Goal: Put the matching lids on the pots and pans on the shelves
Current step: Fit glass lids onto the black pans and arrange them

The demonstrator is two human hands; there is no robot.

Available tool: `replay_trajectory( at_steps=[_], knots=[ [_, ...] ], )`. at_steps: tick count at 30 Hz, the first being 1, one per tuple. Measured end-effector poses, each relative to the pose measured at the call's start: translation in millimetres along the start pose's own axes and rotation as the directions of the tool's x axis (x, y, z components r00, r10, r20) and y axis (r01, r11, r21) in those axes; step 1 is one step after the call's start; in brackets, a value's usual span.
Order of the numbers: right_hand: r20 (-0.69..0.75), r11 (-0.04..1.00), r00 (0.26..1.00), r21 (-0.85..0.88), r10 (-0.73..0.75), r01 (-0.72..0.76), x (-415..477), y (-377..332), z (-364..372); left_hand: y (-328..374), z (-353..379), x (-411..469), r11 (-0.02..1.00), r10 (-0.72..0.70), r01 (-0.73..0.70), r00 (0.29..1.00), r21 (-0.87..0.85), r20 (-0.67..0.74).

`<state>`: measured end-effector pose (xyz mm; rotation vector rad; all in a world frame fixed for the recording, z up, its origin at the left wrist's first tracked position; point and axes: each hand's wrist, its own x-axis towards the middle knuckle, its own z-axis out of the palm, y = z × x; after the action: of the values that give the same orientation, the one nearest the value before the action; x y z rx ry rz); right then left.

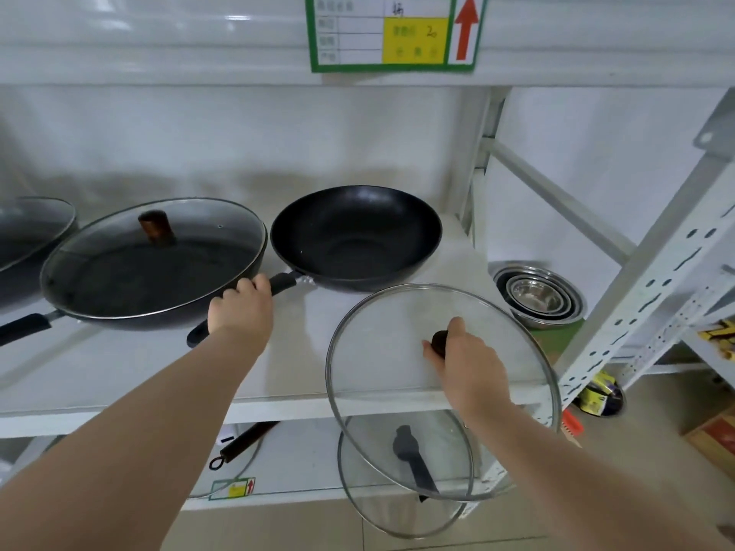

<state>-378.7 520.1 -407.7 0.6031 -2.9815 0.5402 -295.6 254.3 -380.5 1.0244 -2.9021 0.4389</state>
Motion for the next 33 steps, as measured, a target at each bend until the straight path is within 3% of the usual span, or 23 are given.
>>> replay_trajectory(
  at_steps=[15,26,33],
  knots=[
    [-0.028,0.996,0.996,0.006,-0.084,0.085,-16.9,5.4,-32.1,9.4,-2.9,-4.0,0.999,-0.036,0.037,0.999,-0.025,0.038],
    [-0.125,0.988,0.98,-0.012,-0.154,0.153,-14.4,-6.0,-84.5,9.7,-9.5,-8.8,0.998,-0.057,0.06,0.996,-0.036,0.072],
    [-0.175,0.978,0.98,0.167,-0.097,0.126,27.6,-38.9,-95.6,14.1,-25.0,6.6,0.945,-0.136,0.181,0.975,-0.273,0.178]
  ],
)
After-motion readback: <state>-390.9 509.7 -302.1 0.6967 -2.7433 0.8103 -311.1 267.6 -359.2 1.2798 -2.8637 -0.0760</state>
